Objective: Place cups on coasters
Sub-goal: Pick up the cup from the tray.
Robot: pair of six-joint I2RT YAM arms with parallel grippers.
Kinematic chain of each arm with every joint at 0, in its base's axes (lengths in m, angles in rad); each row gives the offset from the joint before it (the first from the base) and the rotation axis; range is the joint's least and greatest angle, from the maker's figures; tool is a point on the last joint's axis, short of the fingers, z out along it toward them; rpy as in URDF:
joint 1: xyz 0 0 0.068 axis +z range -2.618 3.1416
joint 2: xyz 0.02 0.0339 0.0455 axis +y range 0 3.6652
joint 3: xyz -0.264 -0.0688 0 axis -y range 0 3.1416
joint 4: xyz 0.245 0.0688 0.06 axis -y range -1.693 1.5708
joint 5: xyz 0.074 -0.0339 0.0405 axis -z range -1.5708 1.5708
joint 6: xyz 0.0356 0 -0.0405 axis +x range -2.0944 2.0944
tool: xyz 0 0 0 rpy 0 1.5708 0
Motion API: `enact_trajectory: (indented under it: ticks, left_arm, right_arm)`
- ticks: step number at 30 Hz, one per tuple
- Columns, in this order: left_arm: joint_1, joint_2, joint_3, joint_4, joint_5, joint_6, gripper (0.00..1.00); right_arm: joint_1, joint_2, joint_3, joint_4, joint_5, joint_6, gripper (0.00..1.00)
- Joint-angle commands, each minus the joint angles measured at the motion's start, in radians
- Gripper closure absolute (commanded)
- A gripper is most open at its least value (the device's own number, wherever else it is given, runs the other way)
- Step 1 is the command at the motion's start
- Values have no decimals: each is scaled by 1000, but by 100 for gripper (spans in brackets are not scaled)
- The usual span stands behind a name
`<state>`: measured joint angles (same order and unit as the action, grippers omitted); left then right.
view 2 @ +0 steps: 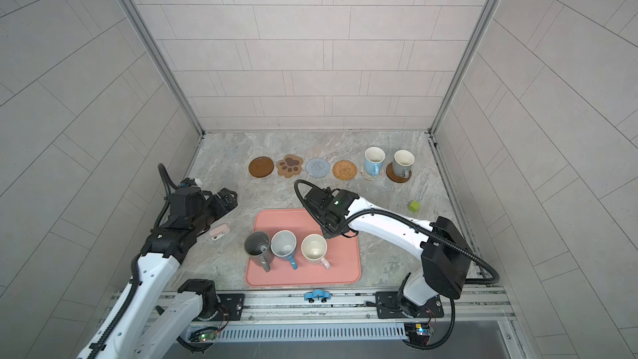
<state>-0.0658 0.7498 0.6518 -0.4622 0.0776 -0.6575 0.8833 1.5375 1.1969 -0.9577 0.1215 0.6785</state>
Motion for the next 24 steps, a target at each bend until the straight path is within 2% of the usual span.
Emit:
enact_trajectory:
  ticks: [1,10,24]
  left_arm:
    - [-2,-15,-11,-3,-16,-7,0]
    - [-2,-15,-12,4,-10,-11,0]
    - [-2,6,9,12,2,2,0]
  right_arm:
    - [-15,19,61,-10,53,-19,98]
    - [-84,114,186,-18,61,-39,99]
    - [-288,307,452,-29,60,-142,100]
